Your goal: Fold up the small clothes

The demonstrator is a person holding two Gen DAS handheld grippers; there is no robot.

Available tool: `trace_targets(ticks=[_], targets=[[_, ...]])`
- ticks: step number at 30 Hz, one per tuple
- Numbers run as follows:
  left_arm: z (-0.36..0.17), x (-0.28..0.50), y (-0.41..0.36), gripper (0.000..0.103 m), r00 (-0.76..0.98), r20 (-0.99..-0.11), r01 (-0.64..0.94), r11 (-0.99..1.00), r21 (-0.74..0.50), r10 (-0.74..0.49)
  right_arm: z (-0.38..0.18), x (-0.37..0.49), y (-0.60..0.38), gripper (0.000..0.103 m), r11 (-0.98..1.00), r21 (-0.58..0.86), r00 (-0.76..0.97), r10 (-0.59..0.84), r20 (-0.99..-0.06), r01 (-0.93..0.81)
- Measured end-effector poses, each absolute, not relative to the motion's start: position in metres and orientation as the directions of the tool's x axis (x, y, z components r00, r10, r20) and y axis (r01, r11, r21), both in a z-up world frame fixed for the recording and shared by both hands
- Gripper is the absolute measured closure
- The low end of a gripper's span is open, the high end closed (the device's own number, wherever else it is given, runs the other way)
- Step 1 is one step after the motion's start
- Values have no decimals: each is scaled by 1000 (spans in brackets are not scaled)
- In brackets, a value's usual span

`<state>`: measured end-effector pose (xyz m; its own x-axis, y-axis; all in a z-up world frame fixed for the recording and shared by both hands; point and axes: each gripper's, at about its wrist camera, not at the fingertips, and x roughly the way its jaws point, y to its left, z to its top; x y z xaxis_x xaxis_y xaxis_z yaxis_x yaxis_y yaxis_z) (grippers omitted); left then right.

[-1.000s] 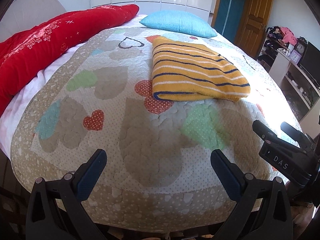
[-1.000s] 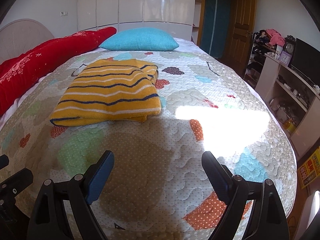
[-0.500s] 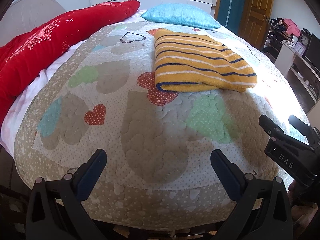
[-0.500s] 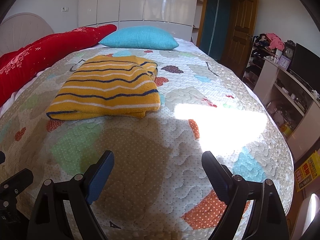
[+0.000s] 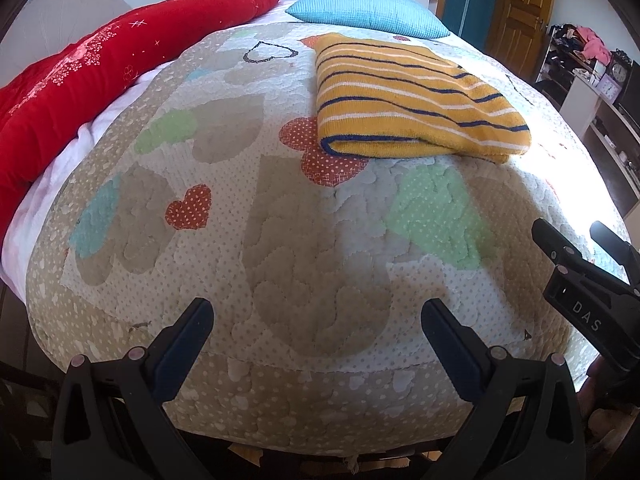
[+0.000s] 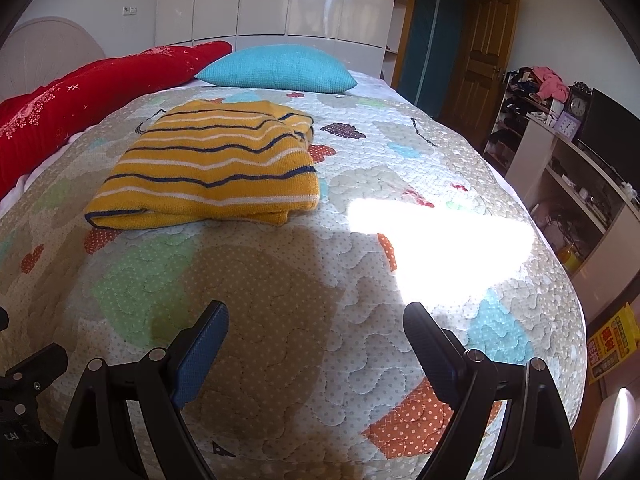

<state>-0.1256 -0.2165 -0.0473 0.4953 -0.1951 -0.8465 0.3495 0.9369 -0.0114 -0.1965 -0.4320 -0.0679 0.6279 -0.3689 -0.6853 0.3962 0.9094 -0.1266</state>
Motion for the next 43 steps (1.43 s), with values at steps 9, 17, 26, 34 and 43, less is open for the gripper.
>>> trace_targets(ticks=[9,17,26,34,43], targets=[[-50,-126,-219,0,490,-850,357,934,-7,-193,-71,-197,-431,11,911,-126,630,-366,-685,391],[-53,-125,-221,0,480,-855,362,932,-12,-197,-69,-198,-428,11,915,-131,642,-365,-674,383],[-57,-119,-221,0,468,-862,357,934,-15,-193,-65,-196,-423,11,926,-130,668,-349,-658,356],[-56,-82,-223,0,509,-841,357,934,12,-184,-57,-169,-423,11,946,-110,687,-298,-663,305],[-50,-38,-215,0,488,-838,357,932,-64,-245,-48,-142,-442,11,952,-59,693,-260,-673,300]])
